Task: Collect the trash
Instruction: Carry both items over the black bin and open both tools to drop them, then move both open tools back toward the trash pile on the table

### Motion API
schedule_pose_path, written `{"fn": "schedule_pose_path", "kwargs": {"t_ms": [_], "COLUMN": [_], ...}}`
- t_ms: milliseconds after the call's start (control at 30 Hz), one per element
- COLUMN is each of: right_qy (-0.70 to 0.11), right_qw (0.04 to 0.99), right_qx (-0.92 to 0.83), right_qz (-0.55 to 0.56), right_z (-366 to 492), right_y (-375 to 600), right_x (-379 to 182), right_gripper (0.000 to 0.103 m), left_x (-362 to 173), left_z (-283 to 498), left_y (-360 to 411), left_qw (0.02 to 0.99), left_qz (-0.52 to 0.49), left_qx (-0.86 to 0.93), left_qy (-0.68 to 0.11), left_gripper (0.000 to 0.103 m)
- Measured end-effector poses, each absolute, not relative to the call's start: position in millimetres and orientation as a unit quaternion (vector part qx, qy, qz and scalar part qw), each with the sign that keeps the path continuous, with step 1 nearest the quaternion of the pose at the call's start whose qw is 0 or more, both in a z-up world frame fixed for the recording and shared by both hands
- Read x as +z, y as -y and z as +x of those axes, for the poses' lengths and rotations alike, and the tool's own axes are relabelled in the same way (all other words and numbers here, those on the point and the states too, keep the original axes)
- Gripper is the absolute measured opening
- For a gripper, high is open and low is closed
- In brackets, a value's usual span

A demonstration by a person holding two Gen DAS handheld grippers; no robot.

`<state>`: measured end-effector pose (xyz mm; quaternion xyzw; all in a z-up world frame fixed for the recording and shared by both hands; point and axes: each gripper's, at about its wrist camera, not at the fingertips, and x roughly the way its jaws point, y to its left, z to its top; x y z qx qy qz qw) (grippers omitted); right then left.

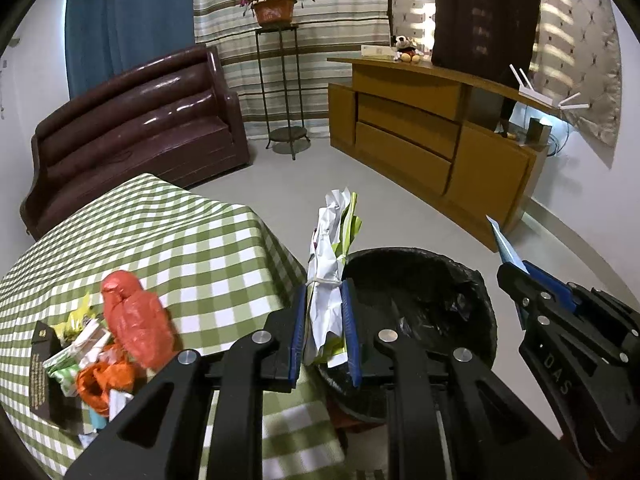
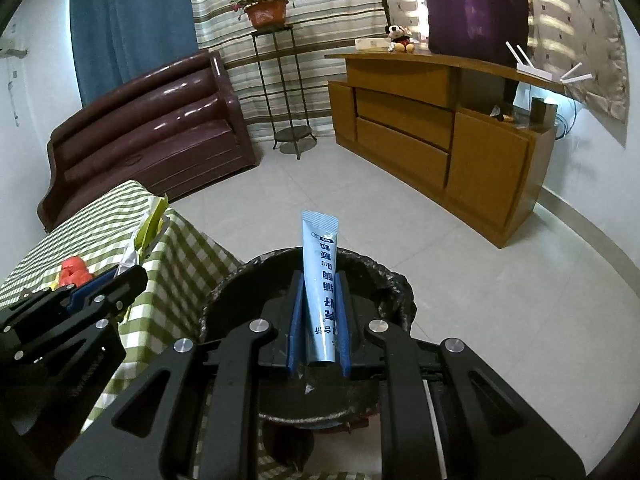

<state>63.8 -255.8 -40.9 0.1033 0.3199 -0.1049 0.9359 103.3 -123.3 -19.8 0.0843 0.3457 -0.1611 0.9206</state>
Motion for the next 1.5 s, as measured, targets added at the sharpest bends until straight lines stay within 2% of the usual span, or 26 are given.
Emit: {"fn": "schedule_pose_path", "kwargs": {"t_ms": [333, 367, 433, 467, 500, 533, 933, 1033, 1167, 1300, 1500], "right_qy": [-0.332, -0.333, -0.335, -0.335, -0.334, -0.331, -0.329, -0.322, -0.313, -0.306, -0.318], "right_qw": [0.931, 0.931, 0.93, 0.93, 0.93, 0.93, 0.929, 0.931, 0.933, 0.936, 0.936], "right_qx": [-0.104, -0.102, -0.099, -0.1, -0.102, -0.104, -0.119, -0.13, -0.143, -0.14, -0.116], "right_qz": [0.11, 0.111, 0.113, 0.115, 0.118, 0.121, 0.118, 0.113, 0.106, 0.103, 0.098], "right_z": [82, 85, 87, 88, 88, 88, 82, 76, 66, 56, 47], "right_y": [268, 269, 270, 270, 272, 273, 275, 274, 270, 263, 238], "right_x": [-56, -57, -59, -60, -60, -61, -55, -48, -40, -34, -29], "right_gripper": [0.016, 0.016, 0.017, 0.024, 0.034, 0.036, 0.039, 0.049, 0.07, 0.073, 0.077], "left_x": [-35, -36, -37, -36, -36, -36, -30, -24, -14, -6, 4], "left_z": [120, 122, 125, 127, 126, 126, 126, 121, 111, 96, 77], "left_y": [133, 134, 138, 139, 138, 137, 131, 127, 118, 104, 73], "left_qw": [0.914, 0.913, 0.911, 0.911, 0.912, 0.913, 0.917, 0.919, 0.922, 0.925, 0.928], "left_qz": [0.099, 0.099, 0.101, 0.101, 0.099, 0.099, 0.088, 0.085, 0.078, 0.08, 0.077], "left_qx": [-0.15, -0.15, -0.151, -0.149, -0.148, -0.147, -0.139, -0.138, -0.14, -0.132, -0.117], "left_qy": [-0.363, -0.366, -0.371, -0.371, -0.369, -0.367, -0.364, -0.359, -0.353, -0.346, -0.345], "left_gripper": [0.019, 0.02, 0.029, 0.04, 0.044, 0.045, 0.052, 0.056, 0.067, 0.074, 0.076]}}
